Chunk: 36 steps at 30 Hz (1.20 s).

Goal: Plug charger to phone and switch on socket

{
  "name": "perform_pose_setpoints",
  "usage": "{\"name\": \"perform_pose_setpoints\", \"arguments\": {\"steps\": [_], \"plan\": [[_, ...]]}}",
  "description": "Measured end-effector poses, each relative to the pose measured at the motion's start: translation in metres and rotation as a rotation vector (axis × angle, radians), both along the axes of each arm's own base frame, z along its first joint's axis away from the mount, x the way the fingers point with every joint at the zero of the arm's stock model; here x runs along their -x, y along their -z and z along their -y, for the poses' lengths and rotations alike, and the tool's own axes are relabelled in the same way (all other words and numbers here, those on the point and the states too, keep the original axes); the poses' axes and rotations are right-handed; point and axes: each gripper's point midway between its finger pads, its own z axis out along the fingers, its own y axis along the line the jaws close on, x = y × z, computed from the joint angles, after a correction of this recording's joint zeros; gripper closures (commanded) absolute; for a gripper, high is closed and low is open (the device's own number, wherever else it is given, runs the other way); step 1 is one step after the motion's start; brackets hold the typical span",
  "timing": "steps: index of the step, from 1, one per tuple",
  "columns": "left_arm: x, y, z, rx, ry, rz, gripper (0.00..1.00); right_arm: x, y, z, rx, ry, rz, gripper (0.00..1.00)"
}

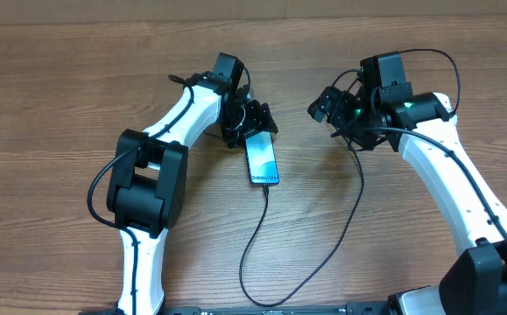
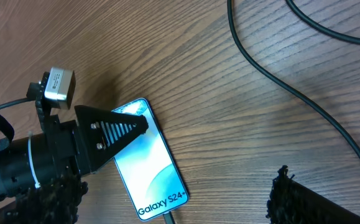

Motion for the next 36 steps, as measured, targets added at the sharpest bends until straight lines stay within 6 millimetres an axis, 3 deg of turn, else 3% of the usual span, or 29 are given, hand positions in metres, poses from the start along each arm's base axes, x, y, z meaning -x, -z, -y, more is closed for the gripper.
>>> {"name": "perform_pose_setpoints", "arguments": {"steps": [12, 17, 23, 32, 36], "plan": [[0.004, 0.000, -0.005, -0.030, -0.007, -0.018, 0.15, 0.002, 0.001, 0.000, 0.001, -0.001, -0.008, 0.02], [0.004, -0.002, -0.005, -0.030, -0.009, -0.020, 0.00, 0.004, 0.002, 0.001, 0.004, 0.000, -0.019, 0.02], [0.007, -0.003, -0.007, -0.050, -0.004, -0.024, 0.00, 0.007, 0.003, 0.001, 0.007, -0.001, -0.030, 0.02], [0.015, -0.003, -0.049, -0.243, 0.026, -0.010, 0.00, 0.008, 0.005, 0.004, 0.020, 0.002, -0.039, 0.00], [0.008, -0.036, -0.070, -0.329, 0.040, 0.096, 0.01, 0.008, 0.005, 0.004, 0.021, 0.003, -0.039, 0.00]]}}
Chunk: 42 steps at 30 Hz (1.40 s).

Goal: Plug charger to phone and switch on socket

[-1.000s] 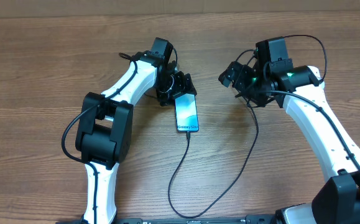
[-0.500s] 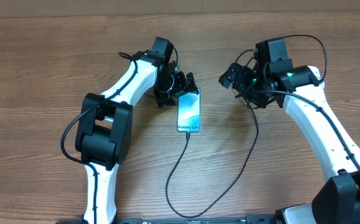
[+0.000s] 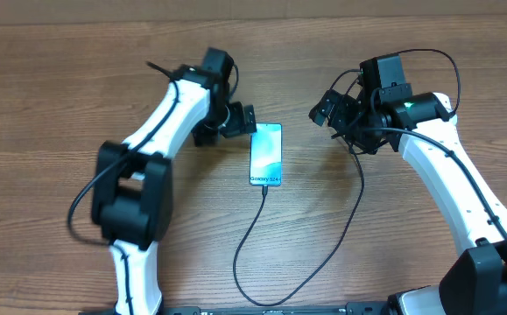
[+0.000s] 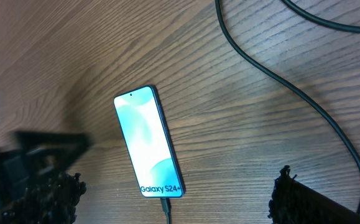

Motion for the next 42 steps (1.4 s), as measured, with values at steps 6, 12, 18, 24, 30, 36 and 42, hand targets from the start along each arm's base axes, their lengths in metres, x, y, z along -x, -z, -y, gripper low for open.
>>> {"name": "perform_pose_setpoints", "arguments": {"steps": [6, 12, 18, 24, 30, 36, 42], "plan": [[0.017, -0.105, -0.019, -0.045, 0.046, 0.207, 0.00, 0.000, 0.000, 0.001, 0.006, 0.002, 0.002, 0.00], [0.051, -0.158, -0.034, -0.055, 0.054, 0.272, 0.00, 0.000, 0.000, 0.001, 0.005, 0.003, 0.002, 0.00], [0.052, -0.163, -0.036, -0.061, 0.053, 0.287, 0.00, 0.000, 0.000, 0.000, 0.002, 0.001, 0.001, 0.00], [0.052, -0.163, -0.036, -0.063, 0.053, 0.287, 0.00, 0.004, -0.002, 0.006, -0.003, 0.013, -0.030, 0.00], [0.052, -0.163, -0.037, -0.066, 0.052, 0.288, 0.00, -0.010, -0.046, 0.036, -0.020, 0.036, 0.023, 0.00], [0.052, -0.163, -0.037, -0.066, 0.052, 0.287, 0.00, -0.025, -0.116, 0.105, -0.040, 0.104, 0.159, 0.00], [0.052, -0.163, -0.037, -0.065, 0.052, 0.287, 0.01, -0.015, -0.141, 0.191, -0.062, 0.195, 0.245, 0.00]]}}
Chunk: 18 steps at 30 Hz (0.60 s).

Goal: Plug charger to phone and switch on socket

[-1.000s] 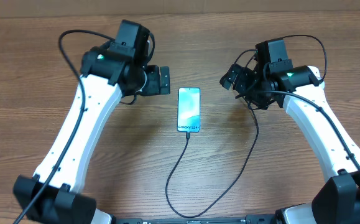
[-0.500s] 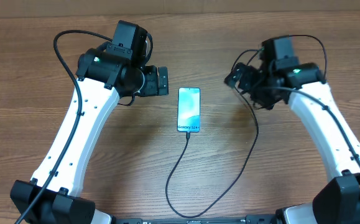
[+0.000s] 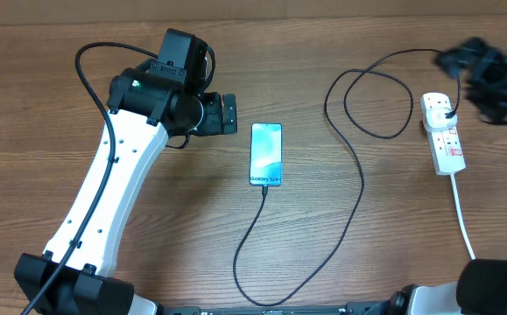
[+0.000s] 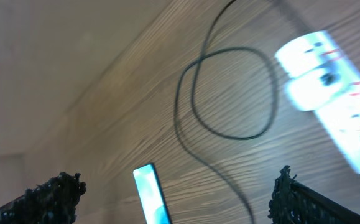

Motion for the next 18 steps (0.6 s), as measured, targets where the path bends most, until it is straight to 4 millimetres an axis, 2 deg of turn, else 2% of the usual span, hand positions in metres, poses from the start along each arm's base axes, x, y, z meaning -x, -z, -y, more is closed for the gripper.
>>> {"name": "perform_pose_setpoints", "arguments": {"steps": [2, 4, 7, 14, 18], "plan": [[0.000, 0.000, 0.000, 0.000, 0.000, 0.000, 0.00, 0.007, -0.001, 0.031, -0.016, 0.037, 0.016, 0.00], [0.000, 0.000, 0.000, 0.000, 0.000, 0.000, 0.01, 0.009, 0.006, 0.053, -0.030, 0.058, 0.017, 0.00], [0.000, 0.000, 0.000, 0.000, 0.000, 0.000, 0.00, 0.006, 0.031, 0.078, -0.056, 0.064, -0.017, 0.00], [0.000, 0.000, 0.000, 0.000, 0.000, 0.000, 0.00, -0.021, 0.103, 0.105, -0.033, 0.011, -0.107, 0.00], [0.000, 0.000, 0.000, 0.000, 0.000, 0.000, 0.00, -0.029, 0.123, 0.115, 0.012, 0.005, -0.130, 0.00]]}}
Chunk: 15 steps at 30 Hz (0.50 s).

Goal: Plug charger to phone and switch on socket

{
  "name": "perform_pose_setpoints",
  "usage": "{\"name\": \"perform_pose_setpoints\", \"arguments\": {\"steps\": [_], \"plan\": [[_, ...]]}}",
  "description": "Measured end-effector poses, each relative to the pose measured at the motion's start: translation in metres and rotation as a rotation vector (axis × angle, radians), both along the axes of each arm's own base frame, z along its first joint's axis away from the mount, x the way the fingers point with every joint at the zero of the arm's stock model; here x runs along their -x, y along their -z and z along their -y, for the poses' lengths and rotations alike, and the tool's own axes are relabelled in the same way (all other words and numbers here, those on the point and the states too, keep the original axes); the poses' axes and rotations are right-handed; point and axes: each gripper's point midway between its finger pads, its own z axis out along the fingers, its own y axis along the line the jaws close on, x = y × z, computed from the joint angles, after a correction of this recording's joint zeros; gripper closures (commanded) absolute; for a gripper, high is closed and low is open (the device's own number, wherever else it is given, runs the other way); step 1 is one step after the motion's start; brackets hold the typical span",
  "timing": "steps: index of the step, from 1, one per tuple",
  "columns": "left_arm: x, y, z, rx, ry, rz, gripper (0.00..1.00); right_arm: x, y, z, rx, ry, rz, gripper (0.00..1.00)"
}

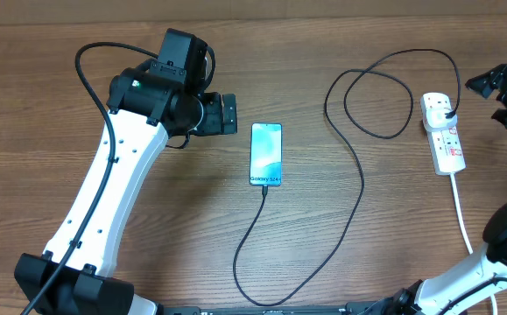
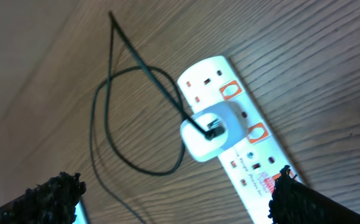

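Observation:
The phone lies screen up at the table's middle. The black cable is plugged into its near end and loops back to a white charger seated in the white power strip. The strip's red switches show beside the charger in the right wrist view. My right gripper hovers open just right of the strip's far end, with nothing between its fingers. My left gripper is open left of the phone's far end, apart from it.
The power strip's white lead runs toward the near right edge. The cable forms a loop between the phone and the strip. My left arm stretches across the left side of the wooden table.
My right gripper has shifted a little nearer along the right edge. The strip and charger now sit centred and closer in the right wrist view. The left arm, phone and cable have not moved.
My left gripper was on the phone's far end with the cable plugged in, and my right gripper was open beside it. Then the left gripper was off to the left and the phone lay straight. Later the right arm was far right by the strip, where it hovers now.

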Motion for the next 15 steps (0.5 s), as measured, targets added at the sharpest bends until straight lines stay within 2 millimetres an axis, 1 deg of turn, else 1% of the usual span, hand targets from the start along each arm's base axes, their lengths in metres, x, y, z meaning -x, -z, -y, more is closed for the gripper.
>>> {"name": "perform_pose_setpoints", "arguments": {"steps": [6, 8, 15], "plan": [[0.000, 0.000, 0.000, 0.000, 0.000, 0.000, 0.00, -0.006, 0.013, 0.002, 0.038, -0.015, -0.019, 0.00], [0.000, 0.000, 0.000, 0.000, 0.000, 0.000, 0.00, -0.008, 0.022, 0.001, 0.040, -0.020, -0.029, 0.00], [0.000, 0.000, 0.000, 0.000, 0.000, 0.000, 0.00, -0.006, 0.068, -0.004, -0.002, -0.034, -0.111, 0.00]]}}
